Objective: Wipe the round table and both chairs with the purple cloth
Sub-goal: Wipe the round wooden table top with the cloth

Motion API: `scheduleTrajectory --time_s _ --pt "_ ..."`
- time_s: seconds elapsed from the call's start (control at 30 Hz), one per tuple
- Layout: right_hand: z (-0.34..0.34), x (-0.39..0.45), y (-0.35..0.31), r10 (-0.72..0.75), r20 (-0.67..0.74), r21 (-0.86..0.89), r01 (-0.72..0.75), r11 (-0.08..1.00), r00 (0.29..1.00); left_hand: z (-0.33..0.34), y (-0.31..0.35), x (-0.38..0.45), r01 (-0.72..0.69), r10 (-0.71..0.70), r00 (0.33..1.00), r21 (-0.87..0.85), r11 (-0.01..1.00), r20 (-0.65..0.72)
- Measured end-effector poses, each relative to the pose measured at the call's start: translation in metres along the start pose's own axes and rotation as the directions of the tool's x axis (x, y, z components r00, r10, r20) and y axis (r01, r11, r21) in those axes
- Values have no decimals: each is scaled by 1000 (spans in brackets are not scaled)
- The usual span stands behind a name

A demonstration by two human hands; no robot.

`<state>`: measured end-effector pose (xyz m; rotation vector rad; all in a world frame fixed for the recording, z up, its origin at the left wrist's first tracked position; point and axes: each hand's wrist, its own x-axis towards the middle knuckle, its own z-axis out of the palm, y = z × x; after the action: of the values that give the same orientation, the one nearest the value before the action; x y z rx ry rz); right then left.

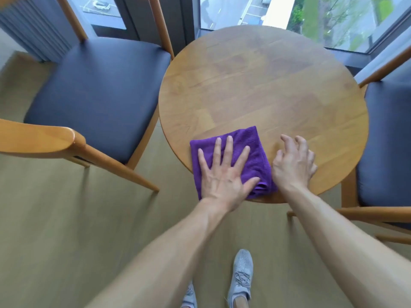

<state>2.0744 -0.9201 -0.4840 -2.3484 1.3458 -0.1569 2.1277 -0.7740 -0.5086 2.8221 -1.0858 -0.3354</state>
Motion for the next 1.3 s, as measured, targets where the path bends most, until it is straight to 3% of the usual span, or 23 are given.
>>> scheduleTrajectory --time_s 0.1,0.23,0.3,0.4,0.5,0.63,0.7,0.83,0.9,1.0,1.13,1.2,1.3 --pt "-4 19 10 -67 112 -155 84 984 991 -12 -52 10 26 -26 1000 40 999 -12" --pt "-8 36 14 -134 158 -266 173 948 978 -41 -121 41 282 -279 959 -67 957 56" --pt "-9 41 12 -147 152 -278 185 943 977 -47 -121 55 376 -370 926 -139 916 73" --pt "-7 48 8 -166 163 -290 208 934 973 -33 -75 61 446 -448 894 -100 890 -1" --pt "-6 59 6 -220 169 -270 260 927 961 -14 -11 46 339 -347 932 -79 937 -107" --pt "-5 82 9 -226 124 -200 247 948 966 7 59 15 -2 -3 993 -38 999 -117" --pt "-7 95 13 -226 132 -189 248 950 965 12 63 5 -86 86 990 2 996 -109" --pt "-10 107 17 -203 168 -164 231 959 965 6 10 26 -195 205 969 76 978 -141" --pt "-10 107 17 -205 162 -169 232 958 965 -5 -22 51 -119 126 983 58 991 -135" --pt "-13 112 17 -211 186 -201 247 948 960 -23 -62 90 145 -143 986 18 989 -87" --pt "-14 117 17 -211 213 -224 258 940 954 -38 -52 136 462 -464 885 -60 885 -31" --pt "-11 117 15 -193 203 -226 238 945 960 -38 -22 149 507 -510 860 -81 858 -25" --pt "-6 120 10 -170 147 -228 200 953 974 -32 17 152 344 -345 938 -63 937 -16"
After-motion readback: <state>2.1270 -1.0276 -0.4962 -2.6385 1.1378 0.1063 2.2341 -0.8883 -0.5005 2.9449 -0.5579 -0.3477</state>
